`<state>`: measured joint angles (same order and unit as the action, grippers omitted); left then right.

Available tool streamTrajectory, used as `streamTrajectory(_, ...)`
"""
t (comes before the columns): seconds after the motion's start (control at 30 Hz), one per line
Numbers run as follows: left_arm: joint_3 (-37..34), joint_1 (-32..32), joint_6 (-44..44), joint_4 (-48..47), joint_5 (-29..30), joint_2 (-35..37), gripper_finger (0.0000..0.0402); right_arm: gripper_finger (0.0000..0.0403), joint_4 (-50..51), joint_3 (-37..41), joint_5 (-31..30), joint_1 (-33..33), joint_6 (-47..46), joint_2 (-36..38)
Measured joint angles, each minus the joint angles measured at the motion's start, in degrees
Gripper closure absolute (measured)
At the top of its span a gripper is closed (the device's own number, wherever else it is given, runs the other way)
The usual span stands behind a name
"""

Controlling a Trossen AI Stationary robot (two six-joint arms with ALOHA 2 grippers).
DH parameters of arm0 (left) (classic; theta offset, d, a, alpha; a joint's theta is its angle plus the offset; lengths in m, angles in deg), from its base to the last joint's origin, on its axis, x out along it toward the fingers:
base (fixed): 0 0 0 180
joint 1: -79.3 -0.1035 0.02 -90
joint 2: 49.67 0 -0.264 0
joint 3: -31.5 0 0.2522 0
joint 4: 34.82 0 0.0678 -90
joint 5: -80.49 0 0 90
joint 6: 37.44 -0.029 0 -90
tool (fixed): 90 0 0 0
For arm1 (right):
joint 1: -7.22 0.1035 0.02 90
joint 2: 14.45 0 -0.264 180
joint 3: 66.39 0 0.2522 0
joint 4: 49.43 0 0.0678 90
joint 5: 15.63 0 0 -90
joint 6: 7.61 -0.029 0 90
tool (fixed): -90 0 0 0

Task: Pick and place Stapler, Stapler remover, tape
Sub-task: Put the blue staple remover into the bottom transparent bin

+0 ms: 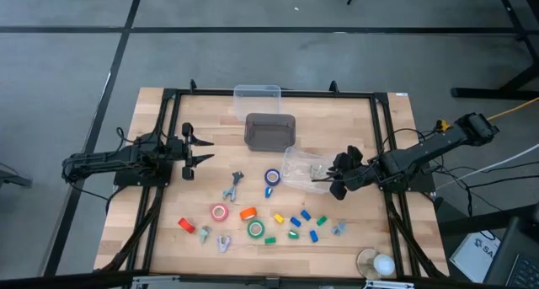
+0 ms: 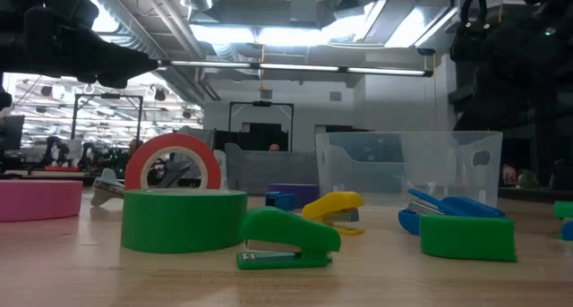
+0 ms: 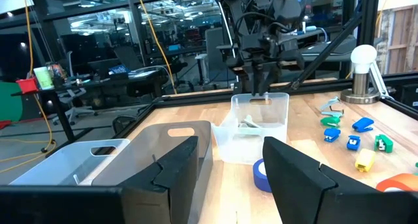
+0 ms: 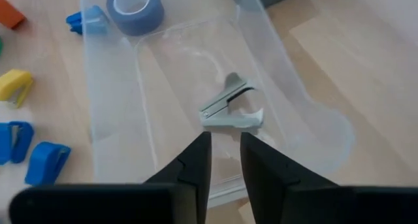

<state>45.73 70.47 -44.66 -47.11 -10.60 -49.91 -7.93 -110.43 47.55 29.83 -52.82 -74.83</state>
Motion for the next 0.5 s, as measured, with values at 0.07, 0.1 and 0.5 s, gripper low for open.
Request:
streamTrajectory(0.07, 0.0, -0.01, -0.01, 0.0, 0.0, -0.01, 0.0233, 0.0316, -0.24, 0.0, 1.19, 0.0, 0.0, 0.0)
streamTrajectory(0.1, 0.01, -0.01, 0.0, 0.0, 0.0, 0.0, 0.0233, 0.0316, -0.38, 0.0, 1.39, 0.02, 0.0, 0.0)
streamTrajectory(0.5, 0.0, 0.01, -0.01, 0.0, 0.0, 0.0, 0.0233, 0.0315, -0.3, -5.12, -2.52, 1.5, 11.63, 0.02)
